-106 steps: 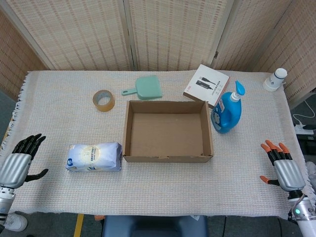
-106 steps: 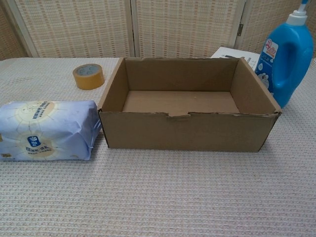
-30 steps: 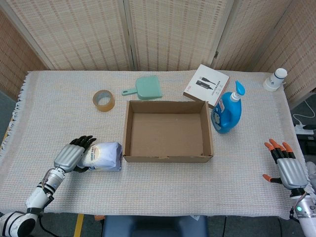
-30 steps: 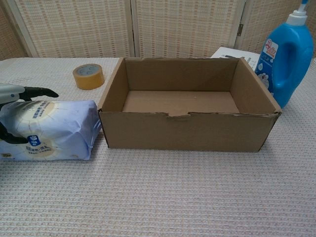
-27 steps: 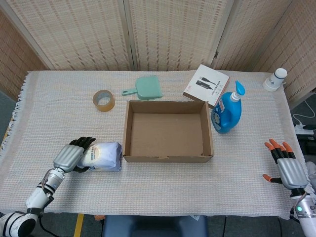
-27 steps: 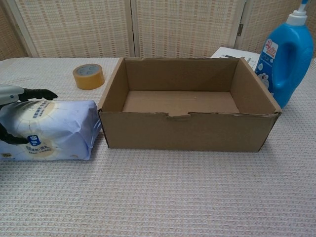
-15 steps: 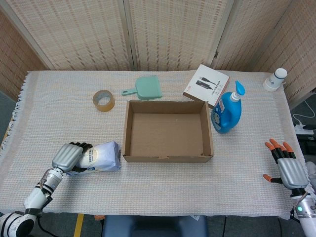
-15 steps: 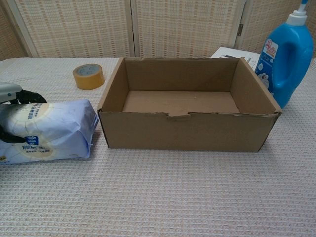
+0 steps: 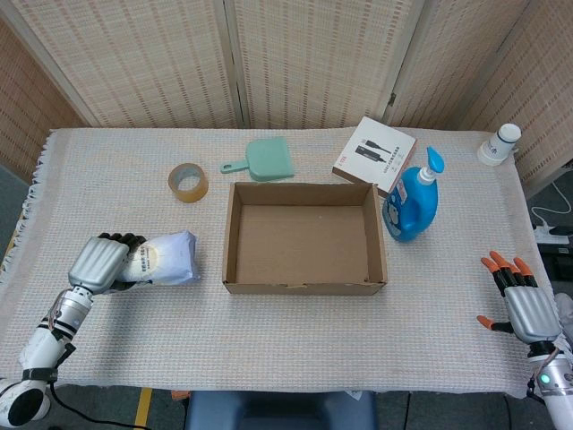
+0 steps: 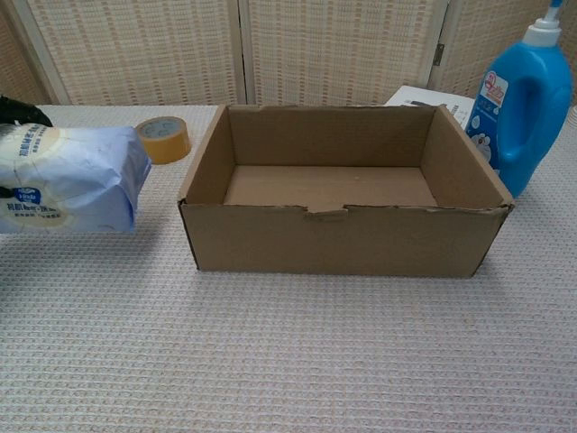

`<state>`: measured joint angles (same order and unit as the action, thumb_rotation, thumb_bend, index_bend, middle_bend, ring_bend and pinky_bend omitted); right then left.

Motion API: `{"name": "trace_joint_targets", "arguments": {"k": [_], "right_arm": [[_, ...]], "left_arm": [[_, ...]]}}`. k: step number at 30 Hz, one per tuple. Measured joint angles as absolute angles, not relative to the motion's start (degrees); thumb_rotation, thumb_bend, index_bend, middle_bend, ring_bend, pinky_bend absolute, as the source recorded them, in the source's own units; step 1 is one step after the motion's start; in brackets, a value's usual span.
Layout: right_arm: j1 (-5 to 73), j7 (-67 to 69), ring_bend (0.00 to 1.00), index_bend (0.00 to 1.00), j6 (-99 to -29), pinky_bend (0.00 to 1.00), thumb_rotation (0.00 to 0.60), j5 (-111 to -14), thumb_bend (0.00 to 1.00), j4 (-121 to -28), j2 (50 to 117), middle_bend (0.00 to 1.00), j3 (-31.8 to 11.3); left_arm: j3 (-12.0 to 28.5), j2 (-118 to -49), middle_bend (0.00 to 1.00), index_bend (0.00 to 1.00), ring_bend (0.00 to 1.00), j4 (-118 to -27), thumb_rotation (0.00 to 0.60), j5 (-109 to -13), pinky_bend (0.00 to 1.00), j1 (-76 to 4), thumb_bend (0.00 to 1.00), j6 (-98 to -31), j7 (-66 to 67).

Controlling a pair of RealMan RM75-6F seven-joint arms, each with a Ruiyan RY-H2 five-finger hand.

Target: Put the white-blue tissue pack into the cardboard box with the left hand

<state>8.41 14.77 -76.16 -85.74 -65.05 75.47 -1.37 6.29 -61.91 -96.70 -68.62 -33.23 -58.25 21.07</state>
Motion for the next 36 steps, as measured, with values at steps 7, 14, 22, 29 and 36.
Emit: {"name": "trace_joint_targets", "arguments": {"k": [7,14,22,29,36], "right_arm": [[8.32,14.94,0.00,0.10,-76.38,0.00,0.600,-85.70,0.00,-65.42,75.18,0.00,-1.45],[8.27,15.61,0.00,0.10,-76.48,0.00,0.600,-85.63,0.00,-65.66,74.77,0.00,-1.57],[8.21,16.72,0.00,0.10,-76.55,0.00,0.600,-85.13,0.00,-65.97,74.03,0.00,-2.03],[8.33,17.38,0.00,0.10,-76.00,0.00,0.600,-85.02,0.00,-66.24,73.68,0.00,-2.00],[8.37,17.82,0.00,0.10,-75.58,0.00,0.600,-84.42,0.00,-65.98,73.53,0.00,-2.31]], "left_arm": [[8.69,-59.60,0.49,0.51,0.40,-98.67,0.600,-67.28,0.49,-36.00,0.26,-59.49,28.40],[11.62,-60.54,0.49,0.52,0.42,-100.70,0.600,-66.60,0.50,-40.41,0.26,-61.66,38.19],[15.40,-64.66,0.50,0.52,0.42,-101.95,0.600,-65.68,0.50,-45.65,0.26,-63.93,43.56],[17.58,-70.91,0.52,0.53,0.44,-100.25,0.600,-64.33,0.51,-48.90,0.26,-66.64,46.09],[18.28,-76.78,0.51,0.53,0.44,-99.27,0.600,-62.39,0.51,-54.13,0.26,-65.29,49.68]]}}
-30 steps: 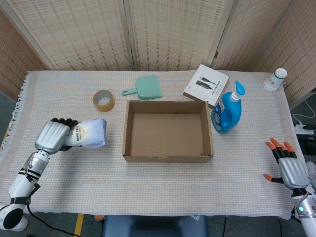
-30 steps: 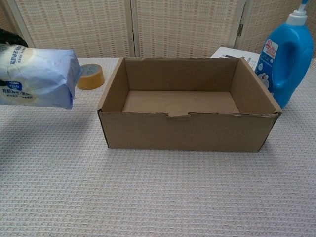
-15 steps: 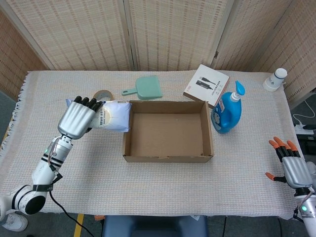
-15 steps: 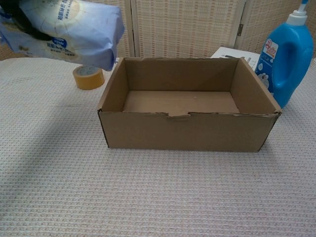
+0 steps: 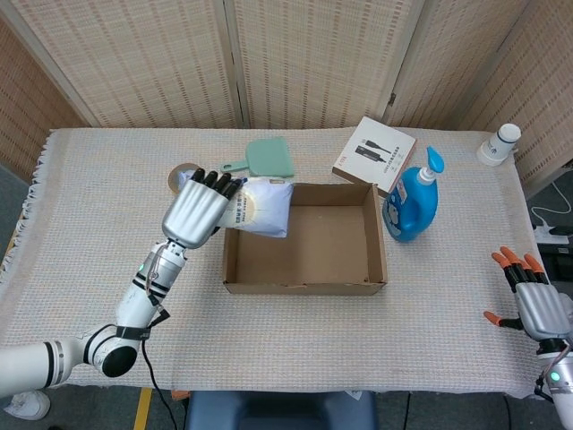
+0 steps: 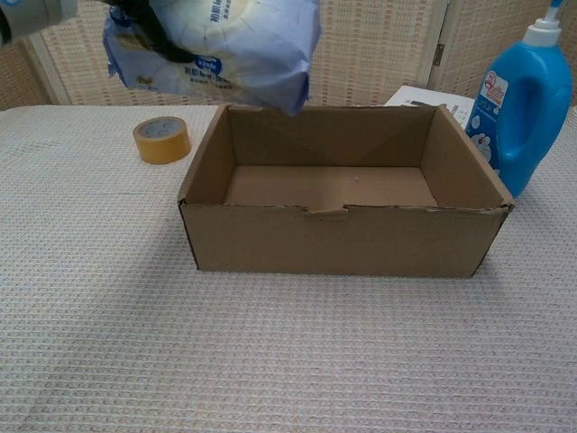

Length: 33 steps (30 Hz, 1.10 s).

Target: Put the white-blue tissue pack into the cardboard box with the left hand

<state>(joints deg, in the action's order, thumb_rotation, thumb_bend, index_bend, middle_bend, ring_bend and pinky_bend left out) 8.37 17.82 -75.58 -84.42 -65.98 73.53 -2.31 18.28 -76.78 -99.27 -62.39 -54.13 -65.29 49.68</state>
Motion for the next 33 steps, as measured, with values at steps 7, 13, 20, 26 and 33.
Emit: {"name": "trace_joint_targets", "arguments": {"k": [7,13,20,26,33], "right_arm": [[8.17,18.45,0.00,0.10,-75.49,0.00,0.600,-83.98,0.00,-65.68,73.33,0.00,-2.46],[7.85,19.13,0.00,0.10,-75.38,0.00,0.600,-83.43,0.00,-65.23,73.15,0.00,-2.65],[7.57,19.48,0.00,0.10,-75.42,0.00,0.600,-83.22,0.00,-65.02,73.11,0.00,-2.70],[7.54,18.95,0.00,0.10,-75.30,0.00,0.600,-83.19,0.00,-64.79,73.30,0.00,-2.70],[7.54,17.97,0.00,0.10,-75.25,0.00,0.600,-82.92,0.00,-64.10,73.94,0.00,-2.90]], "left_arm": [[19.34,-82.94,0.51,0.52,0.44,-96.75,0.600,-59.75,0.51,-59.85,0.26,-63.40,52.63],[20.26,-86.55,0.51,0.52,0.44,-93.67,0.600,-58.85,0.50,-62.20,0.26,-63.38,51.22],[20.12,-90.00,0.50,0.51,0.42,-90.73,0.600,-58.79,0.48,-62.69,0.26,-64.20,46.76],[20.46,-92.67,0.49,0.50,0.41,-87.90,0.600,-58.53,0.47,-62.35,0.26,-65.19,41.73],[22.12,-96.82,0.49,0.50,0.41,-83.15,0.600,-58.13,0.47,-61.17,0.26,-67.26,32.96]]}}
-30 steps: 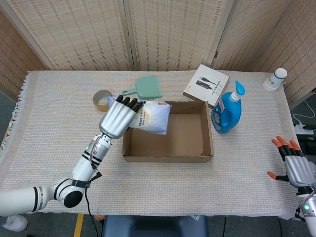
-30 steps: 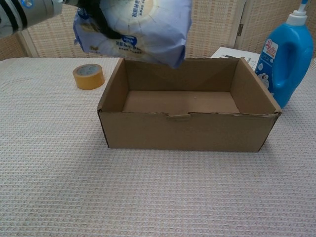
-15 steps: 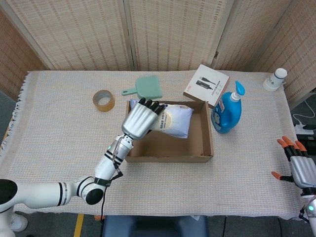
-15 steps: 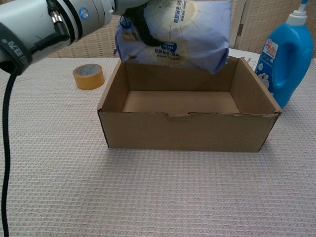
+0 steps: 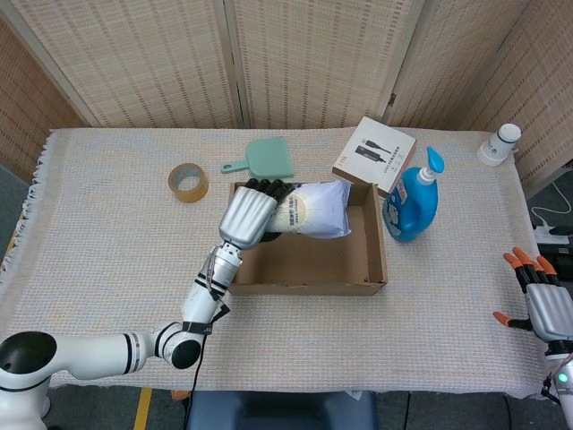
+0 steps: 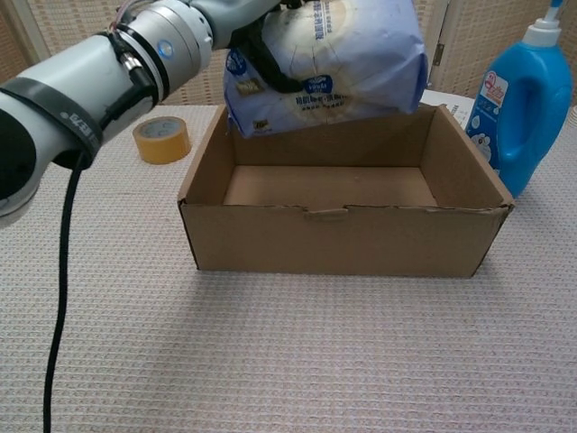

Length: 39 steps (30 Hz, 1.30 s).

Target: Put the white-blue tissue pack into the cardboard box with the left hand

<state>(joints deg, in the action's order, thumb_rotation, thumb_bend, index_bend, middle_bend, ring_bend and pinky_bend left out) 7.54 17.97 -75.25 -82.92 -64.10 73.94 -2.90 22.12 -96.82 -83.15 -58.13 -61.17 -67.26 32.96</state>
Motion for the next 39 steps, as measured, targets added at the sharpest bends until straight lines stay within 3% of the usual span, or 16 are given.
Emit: {"name": "trace_joint_targets", "arguments": {"k": [7,10,13,15,18,31,39], "right_arm": [[7.55,17.91,0.00,0.10,-75.17,0.00,0.600,-82.90,0.00,-63.88,74.07,0.00,-2.98],[7.54,17.90,0.00,0.10,-75.13,0.00,0.600,-82.84,0.00,-63.80,74.12,0.00,-3.03],[7.59,17.86,0.00,0.10,-75.05,0.00,0.600,-82.82,0.00,-63.69,74.17,0.00,-3.07],[7.59,17.87,0.00,0.10,-75.02,0.00,0.600,-82.81,0.00,-63.61,74.21,0.00,-3.10],[7.62,17.92,0.00,0.10,-74.92,0.00,0.600,-82.77,0.00,-63.49,74.25,0.00,-3.13],[7.52,18.16,0.00,0.10,-75.25,0.00,0.600,-83.10,0.00,-63.78,74.09,0.00,-3.06],[7.53,18.18,0.00,0.10,-75.30,0.00,0.600,-83.50,0.00,-64.32,73.95,0.00,-2.82]], "left_arm": [[23.36,-100.29,0.46,0.45,0.39,-79.38,0.600,-55.72,0.45,-60.09,0.26,-68.43,30.08],[23.40,-100.47,0.36,0.30,0.30,-79.18,0.600,-55.35,0.37,-60.02,0.24,-67.75,29.77],[23.43,-100.40,0.20,0.09,0.16,-79.24,0.600,-55.28,0.27,-59.98,0.22,-66.97,28.99],[23.58,-100.25,0.10,0.01,0.07,-79.50,0.600,-55.29,0.20,-59.94,0.19,-66.50,28.19],[23.92,-99.82,0.00,0.00,0.00,-80.21,0.600,-55.48,0.12,-59.86,0.17,-65.75,26.52],[24.53,-97.95,0.00,0.00,0.00,-82.77,0.600,-57.27,0.10,-59.37,0.16,-65.93,24.53],[24.14,-91.36,0.00,0.00,0.00,-85.89,0.600,-56.14,0.13,-55.84,0.36,-69.39,29.54]]}}
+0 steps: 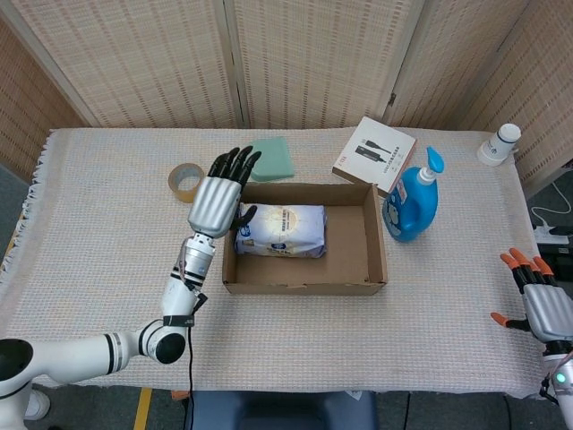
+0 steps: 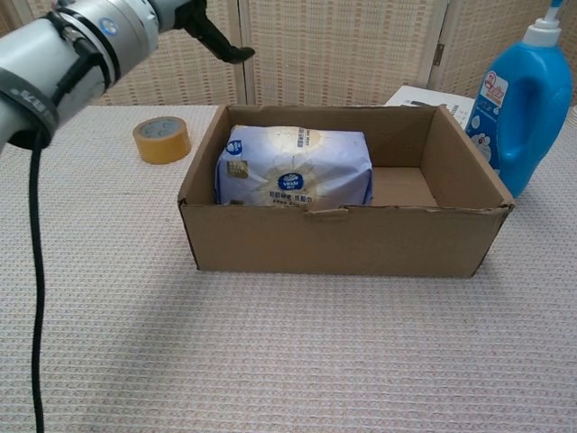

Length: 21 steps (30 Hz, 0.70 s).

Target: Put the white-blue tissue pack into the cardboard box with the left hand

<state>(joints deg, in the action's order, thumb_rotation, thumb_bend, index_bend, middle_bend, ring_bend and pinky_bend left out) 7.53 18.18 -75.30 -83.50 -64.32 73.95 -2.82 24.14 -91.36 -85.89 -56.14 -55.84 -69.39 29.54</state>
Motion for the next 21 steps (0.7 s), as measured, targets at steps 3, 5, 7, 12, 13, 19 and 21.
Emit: {"name": "trace_joint_targets", "arguments": {"k": [3,5,7,12,13,19,21], "right_arm": [[7.50,18.11,0.00,0.10,-75.44,0.00,0.600,-83.75,0.00,-64.57,73.93,0.00,-2.70],[7.49,18.03,0.00,0.10,-75.65,0.00,0.600,-84.08,0.00,-64.82,73.93,0.00,-2.56],[7.47,17.93,0.00,0.10,-75.96,0.00,0.600,-84.52,0.00,-65.24,73.90,0.00,-2.38],[7.44,17.60,0.00,0.11,-76.90,0.00,0.600,-85.88,0.00,-66.68,73.64,0.00,-1.82],[7.43,17.54,0.00,0.11,-77.04,0.00,0.600,-86.12,0.00,-66.90,73.58,0.00,-1.68],[7.51,17.75,0.00,0.11,-76.96,0.00,0.600,-87.34,0.00,-67.79,73.23,0.00,-0.69],[7.53,17.54,0.00,0.11,-77.07,0.00,0.600,-87.65,0.00,-67.89,73.26,0.00,-0.48]], "left_arm": [[23.34,-87.00,0.00,0.00,0.00,-87.47,0.600,-56.27,0.14,-52.70,0.38,-71.62,30.34],[21.85,-83.72,0.00,0.00,0.00,-88.40,0.600,-57.20,0.14,-49.98,0.35,-72.64,30.16],[19.98,-80.79,0.00,0.00,0.00,-89.01,0.600,-59.02,0.14,-47.48,0.29,-72.99,28.96],[13.06,-74.14,0.00,0.00,0.00,-89.54,0.600,-69.45,0.15,-41.56,0.21,-74.39,19.74],[11.56,-72.96,0.00,0.00,0.00,-89.50,0.600,-71.75,0.15,-40.12,0.20,-74.96,17.61],[1.01,-66.58,0.00,0.00,0.00,-86.62,0.600,-84.11,0.17,-29.84,0.17,-79.48,4.65],[-1.36,-65.70,0.00,0.00,0.00,-84.83,0.600,-84.87,0.17,-26.55,0.17,-80.34,2.78]]}}
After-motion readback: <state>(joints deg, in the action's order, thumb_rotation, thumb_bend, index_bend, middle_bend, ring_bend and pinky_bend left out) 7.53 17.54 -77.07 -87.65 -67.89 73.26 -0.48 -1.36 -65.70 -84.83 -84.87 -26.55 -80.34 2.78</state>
